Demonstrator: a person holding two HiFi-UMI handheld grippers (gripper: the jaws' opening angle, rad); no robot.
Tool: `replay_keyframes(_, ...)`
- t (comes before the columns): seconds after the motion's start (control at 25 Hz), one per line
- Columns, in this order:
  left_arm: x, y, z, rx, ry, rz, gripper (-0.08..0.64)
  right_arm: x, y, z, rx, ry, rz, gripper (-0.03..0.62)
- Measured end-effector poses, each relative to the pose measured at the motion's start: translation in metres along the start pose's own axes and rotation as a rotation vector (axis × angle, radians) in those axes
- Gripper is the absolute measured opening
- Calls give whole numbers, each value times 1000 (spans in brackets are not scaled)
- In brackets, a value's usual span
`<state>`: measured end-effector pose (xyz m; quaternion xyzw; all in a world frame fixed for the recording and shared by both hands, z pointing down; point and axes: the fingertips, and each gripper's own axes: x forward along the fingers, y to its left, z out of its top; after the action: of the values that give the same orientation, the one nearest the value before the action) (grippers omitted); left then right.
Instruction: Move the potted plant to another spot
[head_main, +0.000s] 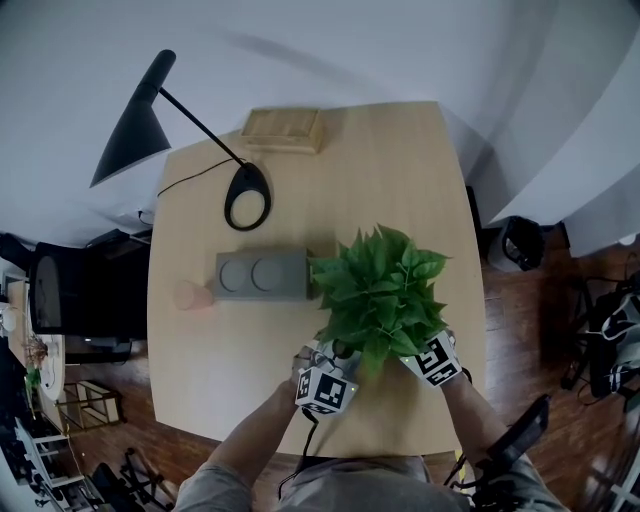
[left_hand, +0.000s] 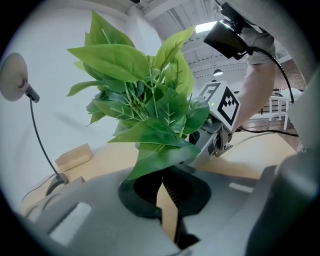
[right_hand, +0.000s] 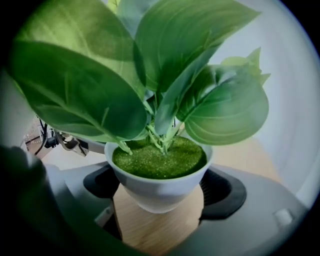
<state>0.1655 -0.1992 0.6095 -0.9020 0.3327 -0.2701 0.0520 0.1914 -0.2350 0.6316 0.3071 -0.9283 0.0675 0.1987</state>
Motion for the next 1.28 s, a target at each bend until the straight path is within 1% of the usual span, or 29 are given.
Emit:
replay_keyframes(0.12, -9, 6, 11, 9, -18, 19, 2, -3, 2, 16, -12, -14, 8, 497)
replay_keyframes(0.28, -33, 19, 31, 6, -57, 62, 2, -9, 12, 49, -42, -35, 8, 497)
replay_keyframes(0.52, -102, 50, 51, -18, -133, 134, 2, -6, 55, 115, -88, -64, -6, 497)
replay_keyframes(0.72, -129, 67, 69, -14, -208, 186, 2, -8, 66, 151, -130, -111, -27, 497)
replay_keyframes(0.8, -153, 79, 67, -9, -233, 199, 2, 0, 84, 168, -151, -118, -37, 497)
replay_keyframes(1.0, -239, 130, 42, 3, -280, 205, 2, 49, 154, 224, -162, -139, -60, 497)
replay_keyframes(1.12, -274, 151, 27, 16, -288, 219, 2, 73, 184, 244, -172, -146, -52, 497)
replay_keyframes(1.28, -324, 179, 5, 9, -290, 264, 2, 108, 227, 267, -195, -157, -25, 497)
